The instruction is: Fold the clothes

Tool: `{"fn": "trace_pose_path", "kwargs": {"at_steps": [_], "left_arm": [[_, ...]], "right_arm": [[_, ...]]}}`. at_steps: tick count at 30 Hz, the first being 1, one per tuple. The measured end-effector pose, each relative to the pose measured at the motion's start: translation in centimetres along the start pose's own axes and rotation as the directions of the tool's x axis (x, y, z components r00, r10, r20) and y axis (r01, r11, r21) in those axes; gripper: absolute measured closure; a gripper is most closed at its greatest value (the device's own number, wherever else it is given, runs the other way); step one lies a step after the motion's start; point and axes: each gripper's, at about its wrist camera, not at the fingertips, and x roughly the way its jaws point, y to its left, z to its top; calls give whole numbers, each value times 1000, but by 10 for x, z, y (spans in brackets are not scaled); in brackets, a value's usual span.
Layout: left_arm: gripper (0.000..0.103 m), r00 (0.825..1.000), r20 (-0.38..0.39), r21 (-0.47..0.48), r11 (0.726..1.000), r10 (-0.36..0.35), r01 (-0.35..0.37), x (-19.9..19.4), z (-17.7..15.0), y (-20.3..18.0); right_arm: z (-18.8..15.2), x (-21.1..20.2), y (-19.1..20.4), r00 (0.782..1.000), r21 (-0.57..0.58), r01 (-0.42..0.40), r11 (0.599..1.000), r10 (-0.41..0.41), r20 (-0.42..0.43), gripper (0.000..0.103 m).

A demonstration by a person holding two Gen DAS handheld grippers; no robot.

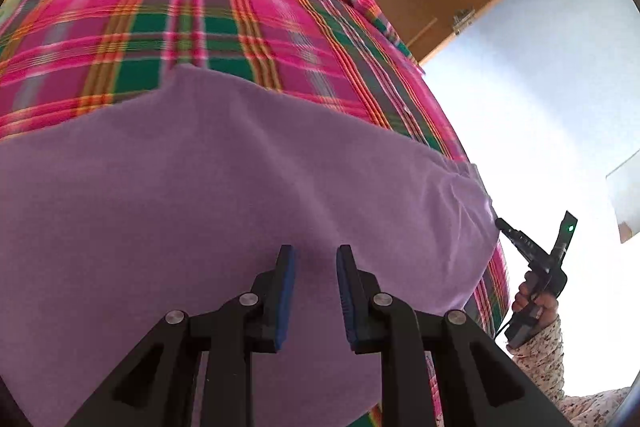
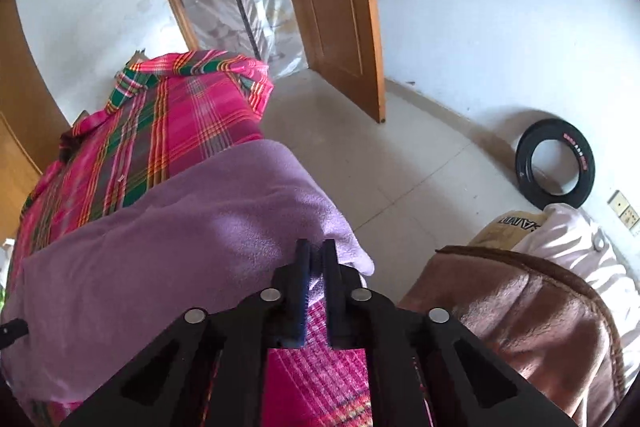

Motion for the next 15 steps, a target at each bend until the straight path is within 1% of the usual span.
{"fn": "trace_pose_path", "kwargs": {"at_steps": [1,4,7,11,13,14,15], "left_arm": [[82,1000,-5,7,1000,1,-1,4,1,-3],[82,1000,-10,14,1000,-1,1,9,5,-8],[82,1000,-19,12,1000,1,-1,11,4,-8],[82,1000,-24,5,1000,-1,1,16,7,-9],[82,1000,-25,9,1000,3,-2,17,7,-10],[82,1000,-24,12,1000,3,-3,18,7,-11],[82,1000,-23,15,1000,3,-3,18,8,-11]], "right_arm": [[0,-4,1,1000,-5,9,1000,-9,12,99],[2,-9,-3,1000,22,4,1000,-4,12,99],[-1,0,-4,999,8,38,999,-38,-29,99],[3,2,-3,998,15,40,999,-40,-42,98],[9,-3,-1,995,5,103,995,-103,-6,98],[13,-5,1,996,0,89,996,-89,20,93],[17,-7,4,996,-6,72,997,-72,44,93]]}}
